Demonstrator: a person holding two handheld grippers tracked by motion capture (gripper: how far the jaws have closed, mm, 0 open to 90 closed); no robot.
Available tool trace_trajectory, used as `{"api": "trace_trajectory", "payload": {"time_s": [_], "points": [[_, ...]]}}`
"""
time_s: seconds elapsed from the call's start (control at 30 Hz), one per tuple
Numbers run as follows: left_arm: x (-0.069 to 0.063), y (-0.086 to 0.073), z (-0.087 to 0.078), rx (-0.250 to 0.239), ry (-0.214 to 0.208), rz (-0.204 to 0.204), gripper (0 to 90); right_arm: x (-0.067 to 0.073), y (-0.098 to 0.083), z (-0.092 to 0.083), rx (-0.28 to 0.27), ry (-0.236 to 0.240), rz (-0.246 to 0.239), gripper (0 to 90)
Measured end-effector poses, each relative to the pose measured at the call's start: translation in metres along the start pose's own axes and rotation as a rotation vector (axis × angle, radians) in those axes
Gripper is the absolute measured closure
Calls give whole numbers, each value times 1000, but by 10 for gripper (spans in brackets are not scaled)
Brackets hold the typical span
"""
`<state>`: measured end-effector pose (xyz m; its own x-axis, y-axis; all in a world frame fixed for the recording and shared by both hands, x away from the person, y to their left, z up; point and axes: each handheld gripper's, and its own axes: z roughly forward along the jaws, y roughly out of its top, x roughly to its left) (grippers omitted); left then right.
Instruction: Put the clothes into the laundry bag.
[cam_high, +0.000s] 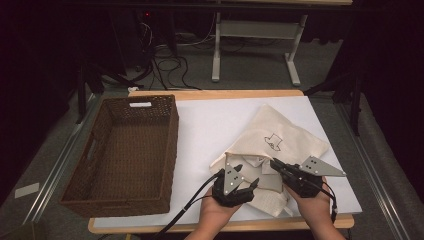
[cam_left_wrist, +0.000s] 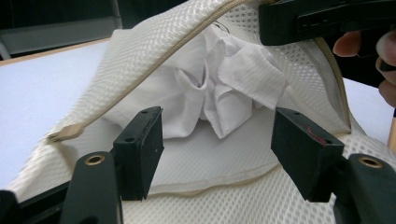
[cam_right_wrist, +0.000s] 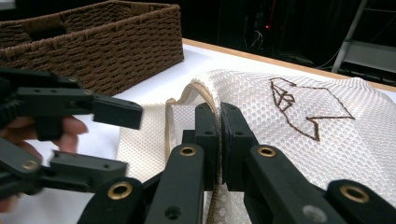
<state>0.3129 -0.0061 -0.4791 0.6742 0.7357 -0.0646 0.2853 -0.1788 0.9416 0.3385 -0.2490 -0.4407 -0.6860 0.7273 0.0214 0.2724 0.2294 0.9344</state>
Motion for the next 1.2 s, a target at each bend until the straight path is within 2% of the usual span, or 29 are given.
{"api": "trace_trajectory", "payload": {"time_s": [0.13,0.23,0.3,0.33,0.4,0.47,0.53,0.57,0.6,0.63,0.67,0.73,0.77,0.8,0.83,0.87,0.93,0.97,1.07,1.13,1.2], "points": [[5,-2,-11,3,10,0,349,0,0,0,-1,2,-3,877],[12,-6,-29,7,31,-1,354,0,0,0,0,5,-4,876],[14,-6,-34,7,38,-6,356,0,0,0,1,7,-6,876],[18,-8,-44,9,49,-11,362,1,-1,0,3,5,-5,876],[21,-14,-52,9,69,0,368,2,-1,0,9,7,-13,876],[22,-17,-54,9,74,0,369,4,-3,1,22,10,-14,876],[25,-29,-59,3,69,-42,374,6,-5,2,33,17,-24,876],[27,-33,-59,13,60,-85,389,9,-9,6,67,31,-35,876],[27,-33,-59,13,60,-85,386,9,-9,6,67,31,-35,876],[26,-31,-59,10,60,-74,386,10,-11,8,82,36,-41,876],[24,-29,-57,-5,76,-29,384,13,-18,15,132,48,-44,876],[24,-29,-56,-6,74,-30,384,14,-20,18,154,53,-44,875],[24,-30,-54,4,69,-27,384,17,-27,27,214,56,-71,873],[24,-31,-53,8,71,-16,383,19,-30,31,250,59,-98,873],[24,-31,-53,8,71,-16,382,19,-30,31,250,59,-98,873],[26,-31,-53,7,84,-8,381,23,-37,38,309,49,-127,872],[28,-31,-54,6,82,-17,380,23,-41,43,341,42,-141,872],[31,-30,-57,-5,80,-36,379,23,-44,46,357,38,-146,872],[35,-28,-61,-21,85,-43,379,24,-50,53,415,27,-154,872],[36,-28,-63,-20,84,-45,379,24,-53,56,438,22,-169,872],[38,-27,-65,-29,85,-52,379,24,-54,57,442,16,-158,872]]}}
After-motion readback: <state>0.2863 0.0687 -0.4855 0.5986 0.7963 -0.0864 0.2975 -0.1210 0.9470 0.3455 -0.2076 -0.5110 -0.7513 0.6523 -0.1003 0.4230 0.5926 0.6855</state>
